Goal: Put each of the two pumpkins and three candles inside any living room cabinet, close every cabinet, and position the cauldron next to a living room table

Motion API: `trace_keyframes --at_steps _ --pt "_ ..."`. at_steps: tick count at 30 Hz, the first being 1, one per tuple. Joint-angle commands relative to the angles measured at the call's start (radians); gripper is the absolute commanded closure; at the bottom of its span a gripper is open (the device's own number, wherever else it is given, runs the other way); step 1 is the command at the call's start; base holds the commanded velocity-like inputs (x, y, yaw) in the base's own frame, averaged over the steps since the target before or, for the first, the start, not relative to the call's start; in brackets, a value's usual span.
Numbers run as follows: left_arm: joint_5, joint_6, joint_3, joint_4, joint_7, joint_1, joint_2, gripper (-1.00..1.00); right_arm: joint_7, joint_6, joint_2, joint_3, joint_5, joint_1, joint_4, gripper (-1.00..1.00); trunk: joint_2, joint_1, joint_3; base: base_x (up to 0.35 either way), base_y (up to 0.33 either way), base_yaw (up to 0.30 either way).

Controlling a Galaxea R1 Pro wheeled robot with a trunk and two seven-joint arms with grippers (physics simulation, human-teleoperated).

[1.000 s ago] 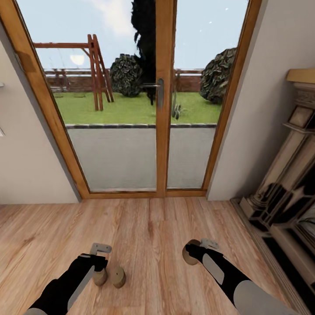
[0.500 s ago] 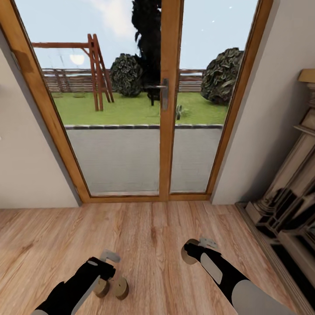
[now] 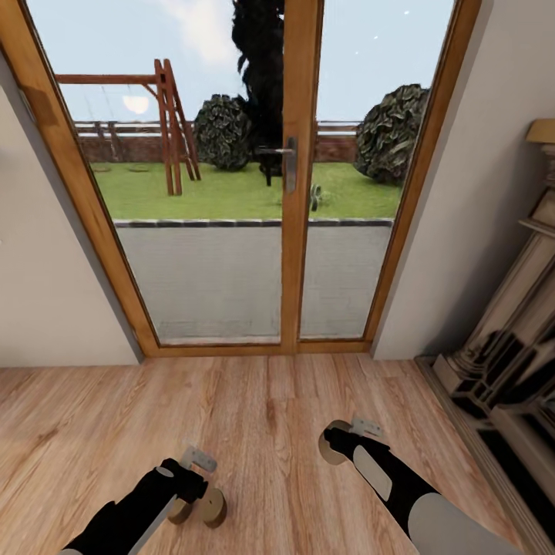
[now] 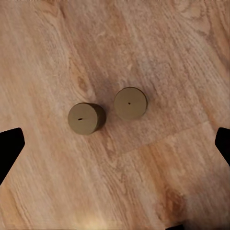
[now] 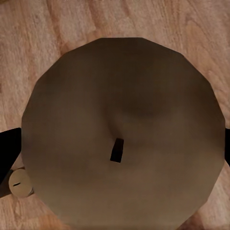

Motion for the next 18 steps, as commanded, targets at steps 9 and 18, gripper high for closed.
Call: trace_keyframes --at_steps 9,18 --pt "0.008 -0.029 -0.005 -0.002 0.009 -0.001 -0.006 -1.00 0.027 0.003 -0.001 0.049 -0.005 -0.001 -0.066 1.00 -0.064 0.035 -0.029 0.000 0.000 0.000" --pt "-0.058 -0.069 -0.003 0.024 0.009 -0.001 -0.010 -1.00 0.025 0.065 -0.002 0.061 -0.017 0.010 -0.342 1.00 -0.127 0.069 -0.057 0.000 0.000 0.000"
